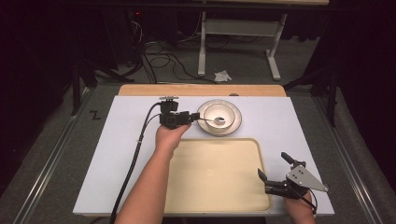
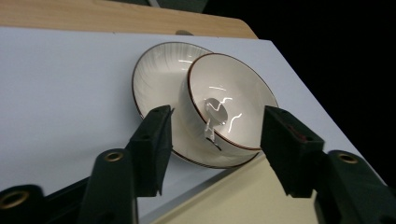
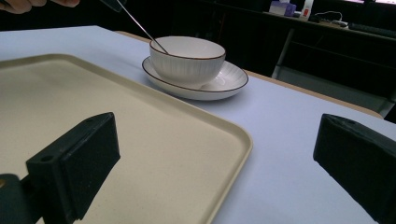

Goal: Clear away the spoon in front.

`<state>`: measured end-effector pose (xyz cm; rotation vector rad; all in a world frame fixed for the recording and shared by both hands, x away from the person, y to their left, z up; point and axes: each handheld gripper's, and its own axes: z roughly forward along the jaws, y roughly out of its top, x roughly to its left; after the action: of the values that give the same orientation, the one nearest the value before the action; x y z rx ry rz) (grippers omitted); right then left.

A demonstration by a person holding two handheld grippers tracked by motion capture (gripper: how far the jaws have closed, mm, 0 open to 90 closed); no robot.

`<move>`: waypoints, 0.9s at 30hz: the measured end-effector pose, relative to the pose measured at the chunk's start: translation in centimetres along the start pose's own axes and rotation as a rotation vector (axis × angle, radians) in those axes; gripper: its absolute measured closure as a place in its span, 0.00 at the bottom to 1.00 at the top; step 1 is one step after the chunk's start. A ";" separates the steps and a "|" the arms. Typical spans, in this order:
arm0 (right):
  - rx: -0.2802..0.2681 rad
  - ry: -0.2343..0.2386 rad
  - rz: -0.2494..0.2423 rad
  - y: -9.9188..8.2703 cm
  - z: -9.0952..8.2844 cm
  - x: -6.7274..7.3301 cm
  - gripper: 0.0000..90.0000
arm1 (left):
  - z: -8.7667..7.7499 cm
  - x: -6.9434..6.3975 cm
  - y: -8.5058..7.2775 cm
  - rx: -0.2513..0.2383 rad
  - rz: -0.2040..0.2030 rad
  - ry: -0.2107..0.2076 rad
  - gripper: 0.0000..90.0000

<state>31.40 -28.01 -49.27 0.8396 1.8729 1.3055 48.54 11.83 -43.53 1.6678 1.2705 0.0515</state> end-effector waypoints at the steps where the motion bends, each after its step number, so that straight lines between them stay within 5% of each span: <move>1: 0.000 -0.002 0.005 0.0 0.0 0.0 0.01 | 0.1 0.0 0.0 0.009 -0.004 0.000 0.54; 12: 0.002 0.000 0.005 0.0 0.0 0.1 0.01 | 0.3 -0.3 -0.2 0.041 -0.015 0.013 0.91; 19: 0.001 0.000 0.002 0.0 0.0 0.1 0.01 | 0.1 -0.6 -0.2 0.022 0.003 0.025 0.99; 27: 0.004 -0.001 0.011 0.0 0.0 0.2 0.01 | -0.4 -1.6 -0.6 -0.015 0.105 0.062 1.00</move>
<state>31.29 -27.88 -49.27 0.8537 1.8732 1.3073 47.19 10.86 -42.92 1.7304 1.2246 0.1771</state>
